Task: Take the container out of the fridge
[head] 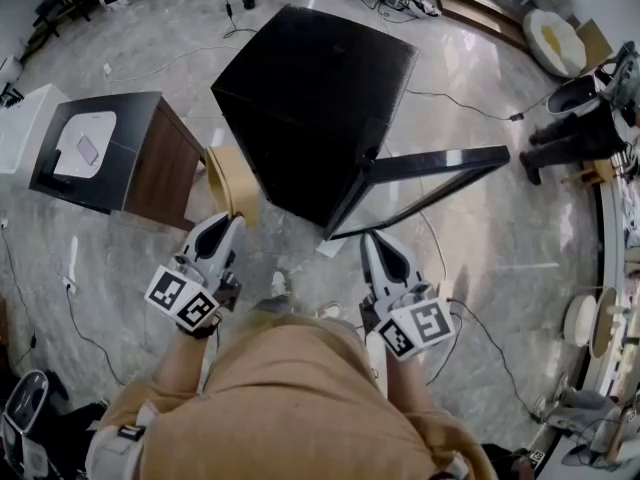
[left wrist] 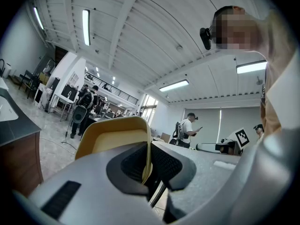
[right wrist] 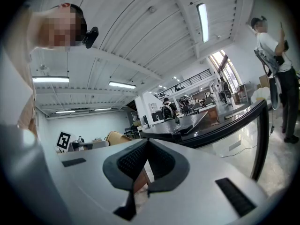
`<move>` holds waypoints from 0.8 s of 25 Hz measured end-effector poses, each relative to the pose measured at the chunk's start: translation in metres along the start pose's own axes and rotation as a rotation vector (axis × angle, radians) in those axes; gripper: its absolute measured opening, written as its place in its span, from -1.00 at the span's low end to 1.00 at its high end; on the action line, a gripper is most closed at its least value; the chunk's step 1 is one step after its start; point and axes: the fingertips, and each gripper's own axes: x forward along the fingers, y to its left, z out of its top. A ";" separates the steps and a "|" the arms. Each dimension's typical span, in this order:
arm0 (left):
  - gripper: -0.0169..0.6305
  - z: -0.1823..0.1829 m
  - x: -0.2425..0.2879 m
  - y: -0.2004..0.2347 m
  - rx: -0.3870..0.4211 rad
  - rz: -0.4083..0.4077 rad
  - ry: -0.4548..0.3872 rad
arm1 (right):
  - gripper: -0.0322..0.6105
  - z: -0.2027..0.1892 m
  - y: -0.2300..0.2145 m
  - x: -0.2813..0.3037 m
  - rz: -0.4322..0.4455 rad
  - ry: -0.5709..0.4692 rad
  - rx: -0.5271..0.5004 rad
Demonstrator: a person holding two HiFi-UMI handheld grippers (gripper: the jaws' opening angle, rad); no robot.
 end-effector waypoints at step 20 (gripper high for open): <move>-0.87 0.022 -0.037 -0.014 0.038 0.032 -0.041 | -0.90 0.005 0.007 0.004 0.021 -0.010 -0.007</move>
